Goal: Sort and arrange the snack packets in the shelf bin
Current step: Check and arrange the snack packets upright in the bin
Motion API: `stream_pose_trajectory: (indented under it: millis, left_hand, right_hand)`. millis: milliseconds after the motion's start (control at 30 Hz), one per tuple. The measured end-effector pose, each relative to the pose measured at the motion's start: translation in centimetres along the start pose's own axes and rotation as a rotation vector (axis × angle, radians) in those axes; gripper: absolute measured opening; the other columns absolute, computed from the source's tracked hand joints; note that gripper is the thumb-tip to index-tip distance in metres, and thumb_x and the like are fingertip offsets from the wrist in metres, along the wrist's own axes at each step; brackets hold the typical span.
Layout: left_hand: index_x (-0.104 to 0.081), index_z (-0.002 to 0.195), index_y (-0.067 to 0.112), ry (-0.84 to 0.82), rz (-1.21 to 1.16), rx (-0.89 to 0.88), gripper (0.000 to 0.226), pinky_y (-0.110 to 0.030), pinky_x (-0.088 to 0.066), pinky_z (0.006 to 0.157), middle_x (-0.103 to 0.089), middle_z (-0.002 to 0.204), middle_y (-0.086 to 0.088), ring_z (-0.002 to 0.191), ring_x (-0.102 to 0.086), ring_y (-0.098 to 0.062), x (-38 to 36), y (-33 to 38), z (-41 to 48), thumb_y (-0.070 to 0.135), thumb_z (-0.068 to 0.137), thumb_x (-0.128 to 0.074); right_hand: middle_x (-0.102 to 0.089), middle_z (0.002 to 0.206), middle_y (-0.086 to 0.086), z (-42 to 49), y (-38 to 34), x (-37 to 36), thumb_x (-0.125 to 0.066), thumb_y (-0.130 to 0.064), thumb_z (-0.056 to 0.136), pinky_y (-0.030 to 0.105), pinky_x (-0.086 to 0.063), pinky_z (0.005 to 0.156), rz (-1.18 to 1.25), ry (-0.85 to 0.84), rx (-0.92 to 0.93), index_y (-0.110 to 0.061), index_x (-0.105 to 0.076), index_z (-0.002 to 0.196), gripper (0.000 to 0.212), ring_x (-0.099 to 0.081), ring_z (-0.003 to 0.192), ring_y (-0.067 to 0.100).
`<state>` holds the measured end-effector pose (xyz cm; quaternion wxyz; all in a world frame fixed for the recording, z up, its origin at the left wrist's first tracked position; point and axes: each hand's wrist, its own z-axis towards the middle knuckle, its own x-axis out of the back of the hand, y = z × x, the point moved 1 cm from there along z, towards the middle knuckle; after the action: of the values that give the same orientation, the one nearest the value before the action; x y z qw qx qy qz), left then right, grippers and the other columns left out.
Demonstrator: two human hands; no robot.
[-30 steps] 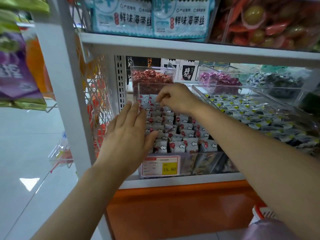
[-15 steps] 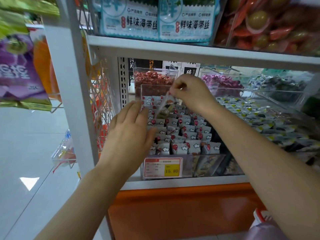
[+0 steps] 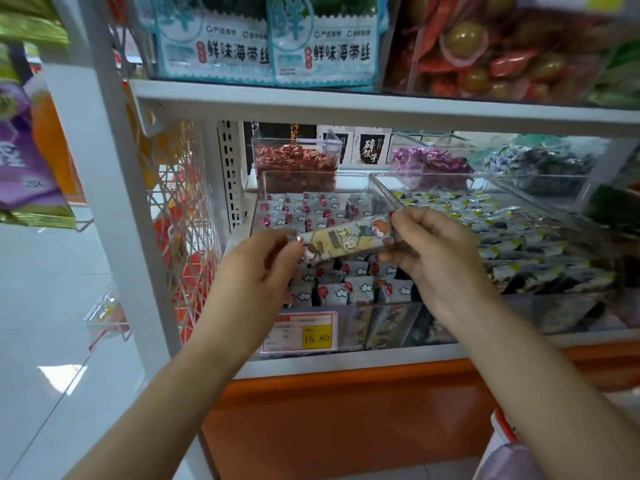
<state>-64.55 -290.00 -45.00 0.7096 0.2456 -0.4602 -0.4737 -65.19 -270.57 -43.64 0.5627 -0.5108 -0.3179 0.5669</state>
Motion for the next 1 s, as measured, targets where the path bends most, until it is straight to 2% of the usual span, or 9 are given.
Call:
stream_pose_trajectory:
  millis: [67, 133, 233, 367, 567, 700, 800, 900, 1000]
  left_hand:
    - [-0.062, 0.095, 0.022, -0.001, -0.137, 0.081, 0.015, -0.022, -0.054, 0.054, -0.068, 0.075, -0.003, 0.065, -0.065, -0.009, -0.16, 0.19, -0.01, 0.025, 0.094, -0.047]
    - [-0.062, 0.091, 0.023, 0.02, -0.246, 0.16, 0.016, -0.021, -0.054, 0.053, -0.069, 0.071, -0.001, 0.064, -0.066, -0.012, -0.24, 0.21, 0.02, 0.022, 0.095, -0.047]
    - [-0.063, 0.085, 0.023, 0.069, -0.401, 0.273, 0.019, -0.02, -0.054, 0.054, -0.07, 0.067, -0.001, 0.059, -0.066, -0.015, -0.26, 0.19, 0.03, 0.021, 0.096, -0.047]
    - [-0.06, 0.077, 0.008, 0.118, -0.599, 0.358, 0.025, -0.02, -0.053, 0.053, -0.068, 0.06, -0.004, 0.05, -0.061, -0.013, -0.1, 0.33, 0.02, 0.018, 0.096, -0.047]
    - [-0.057, 0.082, 0.002, 0.148, -0.54, 0.29, 0.026, -0.016, -0.048, 0.047, -0.063, 0.053, -0.002, 0.046, -0.058, -0.009, 0.14, 0.36, -0.03, 0.02, 0.097, -0.045]
    - [-0.055, 0.079, 0.005, 0.118, -0.666, 0.3, 0.023, -0.015, -0.05, 0.052, -0.061, 0.052, 0.001, 0.047, -0.056, -0.008, 0.39, 0.28, -0.06, 0.019, 0.095, -0.046]
    - [-0.058, 0.078, 0.007, 0.111, -0.554, 0.218, 0.018, -0.013, -0.05, 0.053, -0.066, 0.058, -0.003, 0.052, -0.062, -0.009, 0.39, 0.52, -0.14, 0.015, 0.092, -0.05]
    - [-0.063, 0.08, 0.014, 0.086, -0.379, 0.094, 0.013, -0.011, -0.05, 0.057, -0.069, 0.074, 0.001, 0.065, -0.067, -0.008, 0.36, 0.81, -0.1, 0.011, 0.089, -0.055]
    - [-0.063, 0.086, 0.017, 0.03, -0.387, 0.114, 0.008, -0.013, -0.052, 0.061, -0.069, 0.082, 0.001, 0.071, -0.069, -0.008, 0.23, 0.85, -0.11, 0.015, 0.089, -0.056]
  right_hand:
    - [-0.071, 0.077, 0.002, -0.24, 0.29, 0.09, -0.055, -0.008, 0.091, 0.021, -0.053, 0.055, 0.057, -0.004, -0.052, -0.009, -0.064, 0.078, 0.016, -0.065, 0.065, 0.012]
    - [-0.069, 0.083, 0.007, -0.32, 0.32, 0.25, -0.057, -0.009, 0.088, 0.022, -0.054, 0.058, 0.1, -0.033, -0.09, -0.01, -0.068, 0.074, 0.017, -0.065, 0.069, 0.016]
    - [-0.07, 0.083, 0.01, -0.34, 0.09, 0.5, -0.064, -0.009, 0.072, 0.022, -0.055, 0.063, 0.167, -0.107, -0.125, -0.006, -0.067, 0.075, 0.005, -0.068, 0.074, 0.016]
    - [-0.07, 0.074, 0.006, -0.63, -0.02, 0.62, -0.064, -0.01, 0.066, 0.022, -0.057, 0.063, 0.169, -0.153, -0.142, -0.003, -0.063, 0.078, 0.014, -0.069, 0.07, 0.015]
    - [-0.066, 0.068, 0.008, -0.74, 0.12, 0.31, -0.062, -0.012, 0.069, 0.022, -0.055, 0.055, 0.274, -0.158, -0.227, -0.002, -0.063, 0.082, 0.016, -0.066, 0.061, 0.014]
    - [-0.066, 0.063, 0.007, -0.69, 0.46, 0.24, -0.058, -0.006, 0.08, 0.021, -0.054, 0.05, 0.34, -0.108, -0.274, -0.004, -0.062, 0.081, 0.004, -0.064, 0.056, 0.013]
    - [-0.068, 0.065, 0.005, -0.66, 0.57, 0.36, -0.055, -0.009, 0.087, 0.024, -0.054, 0.051, 0.213, -0.094, -0.203, -0.006, -0.062, 0.086, 0.007, -0.066, 0.057, 0.016]
    - [-0.064, 0.077, 0.004, -0.75, 0.6, 0.31, -0.064, -0.022, 0.08, 0.027, -0.056, 0.056, 0.068, -0.107, -0.105, -0.011, -0.066, 0.09, 0.014, -0.067, 0.063, 0.017]
    - [-0.067, 0.094, 0.004, -0.75, 0.69, 0.29, -0.061, -0.004, 0.086, 0.025, -0.057, 0.066, -0.103, -0.134, -0.004, -0.015, -0.065, 0.096, 0.015, -0.07, 0.078, 0.015]
